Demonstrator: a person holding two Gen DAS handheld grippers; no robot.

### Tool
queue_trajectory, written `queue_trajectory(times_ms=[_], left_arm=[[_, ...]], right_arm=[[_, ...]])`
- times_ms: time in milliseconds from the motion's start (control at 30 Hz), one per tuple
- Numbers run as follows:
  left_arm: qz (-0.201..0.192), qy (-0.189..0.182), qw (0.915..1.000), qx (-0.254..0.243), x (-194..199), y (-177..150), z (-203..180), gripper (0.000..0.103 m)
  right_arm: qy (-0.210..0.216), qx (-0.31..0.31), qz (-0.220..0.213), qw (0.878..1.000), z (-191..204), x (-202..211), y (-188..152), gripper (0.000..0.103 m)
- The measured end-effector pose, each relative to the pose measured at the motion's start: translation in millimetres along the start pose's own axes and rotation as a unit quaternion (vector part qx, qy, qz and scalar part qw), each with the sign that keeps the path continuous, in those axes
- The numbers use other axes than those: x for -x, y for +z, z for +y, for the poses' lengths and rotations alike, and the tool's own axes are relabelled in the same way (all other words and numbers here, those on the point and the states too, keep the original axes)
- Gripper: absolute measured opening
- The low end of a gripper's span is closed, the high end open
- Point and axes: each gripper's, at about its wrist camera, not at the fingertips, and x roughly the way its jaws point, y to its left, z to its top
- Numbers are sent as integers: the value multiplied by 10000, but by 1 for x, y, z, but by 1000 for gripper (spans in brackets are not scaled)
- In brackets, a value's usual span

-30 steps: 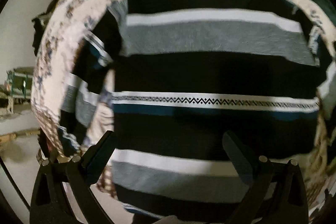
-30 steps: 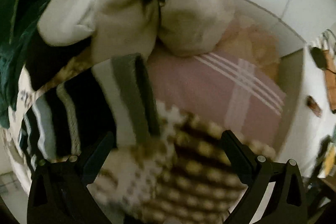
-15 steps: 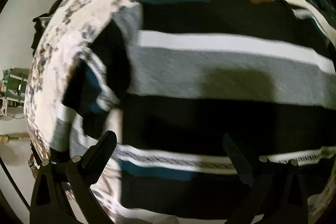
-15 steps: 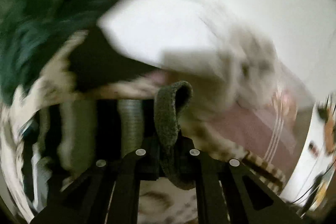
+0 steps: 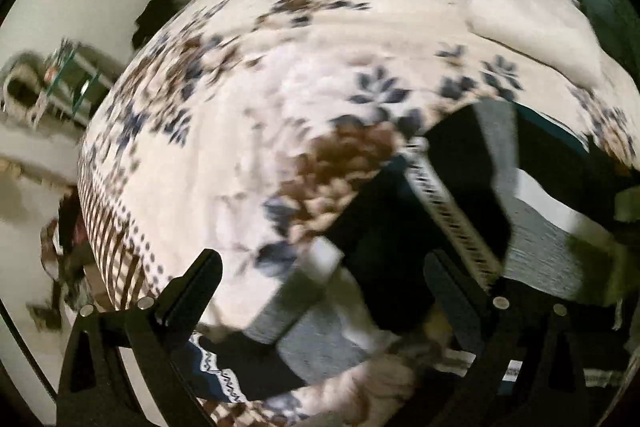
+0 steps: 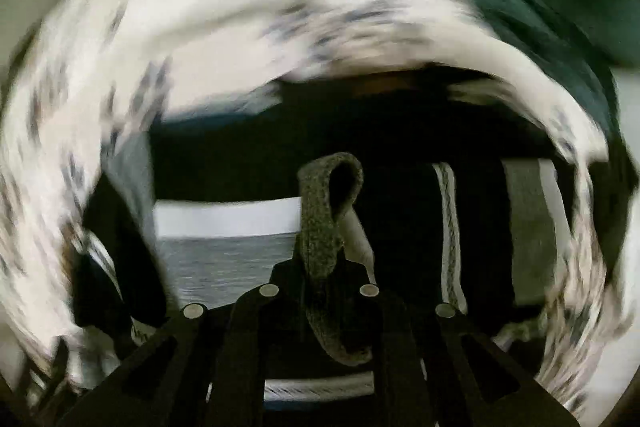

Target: Fold small clothes

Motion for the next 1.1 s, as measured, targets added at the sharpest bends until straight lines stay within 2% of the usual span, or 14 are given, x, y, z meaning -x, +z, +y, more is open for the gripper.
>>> queue_trajectory(times_ms=[133, 300, 367, 433, 467, 500, 633, 800, 867, 933, 967, 1000, 1033, 1100], left_arm=[[92, -45, 9995, 293, -14, -4, 29, 103], [225, -7, 9985, 501, -31, -7, 56, 103], [246, -8, 9977, 626, -32, -7, 73, 103], [266, -30, 9966, 775, -29, -12, 94, 103], [315, -27, 9955, 891, -28, -18, 109, 103], [372, -19, 9943, 1002, -27, -25, 122, 103], [759, -99, 9839, 1613, -30, -71, 190, 103], [1097, -219, 9799, 1652, -46, -125, 218, 103], [1274, -434, 9773, 1637, -63, -137, 215, 103], [1570, -982, 9621, 2001, -88, -147, 217, 102], [1648, -1120, 9563, 2140, -97, -150, 217, 98], [1686, -1277, 9499, 2302, -106, -152, 215, 88], [1689, -1458, 9439, 2435, -116, -152, 213, 62], [1604, -1364, 9427, 2589, -119, -148, 210, 21]], right_arm=[[-442, 797, -35, 9958, 87, -27, -3, 7], [-373, 1052, 231, 9935, 119, -41, -16, 9], [-11, 976, 531, 9938, 104, -36, -12, 13], [657, 694, 817, 9921, 82, -33, -16, 33], [995, 485, 912, 9897, 65, -29, -20, 51], [1316, 164, 942, 9867, 39, -20, -29, 58], [1394, -257, 1008, 9848, -30, -2, -69, 60], [1251, -753, 1434, 9788, -98, -14, -133, 60], [1131, -869, 1569, 9773, -113, -21, -153, 60], [1000, -985, 1701, 9754, -128, -31, -172, 60], [984, -1040, 1738, 9743, -133, -35, -179, 60], [953, -1098, 1759, 9736, -140, -39, -187, 60], [937, -1112, 1761, 9736, -143, -42, -191, 60], [885, -1091, 1738, 9747, -149, -45, -197, 60]])
